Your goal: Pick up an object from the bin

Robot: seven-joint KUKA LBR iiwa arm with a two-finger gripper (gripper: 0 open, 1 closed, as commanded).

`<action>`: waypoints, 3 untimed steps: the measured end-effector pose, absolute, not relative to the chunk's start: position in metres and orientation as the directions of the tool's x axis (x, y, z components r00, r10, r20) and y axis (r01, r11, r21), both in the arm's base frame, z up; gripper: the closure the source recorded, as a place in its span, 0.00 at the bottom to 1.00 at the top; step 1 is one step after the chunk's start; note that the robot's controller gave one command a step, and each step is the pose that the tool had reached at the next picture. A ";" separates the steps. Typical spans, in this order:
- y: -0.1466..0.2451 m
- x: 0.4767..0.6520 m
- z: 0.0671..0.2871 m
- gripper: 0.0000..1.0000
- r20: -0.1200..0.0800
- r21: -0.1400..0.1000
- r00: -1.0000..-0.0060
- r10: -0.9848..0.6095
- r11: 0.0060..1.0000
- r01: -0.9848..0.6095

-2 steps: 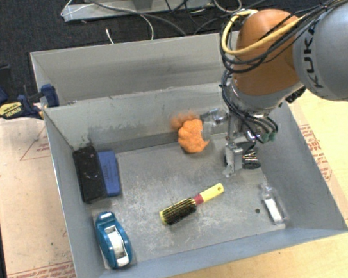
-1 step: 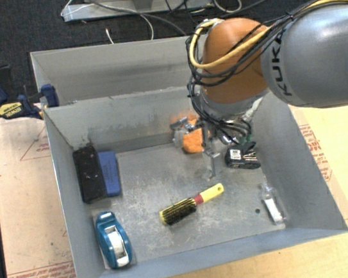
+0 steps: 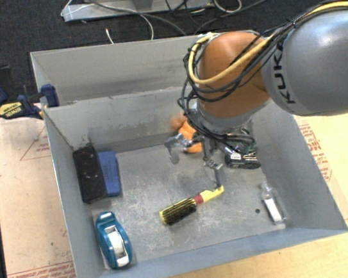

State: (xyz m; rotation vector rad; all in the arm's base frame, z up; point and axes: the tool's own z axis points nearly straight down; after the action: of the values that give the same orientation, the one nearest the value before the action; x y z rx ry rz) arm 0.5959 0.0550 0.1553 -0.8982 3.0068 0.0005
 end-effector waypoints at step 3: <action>0.099 0.539 0.070 1.00 -0.012 -0.008 -0.536 -0.844 0.536 -0.844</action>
Offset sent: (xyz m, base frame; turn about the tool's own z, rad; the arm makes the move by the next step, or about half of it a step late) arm -0.0568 0.0423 -0.0853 -0.4242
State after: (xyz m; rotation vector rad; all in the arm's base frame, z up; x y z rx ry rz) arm 0.5394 0.0992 0.0704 -1.5059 2.7405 -0.0011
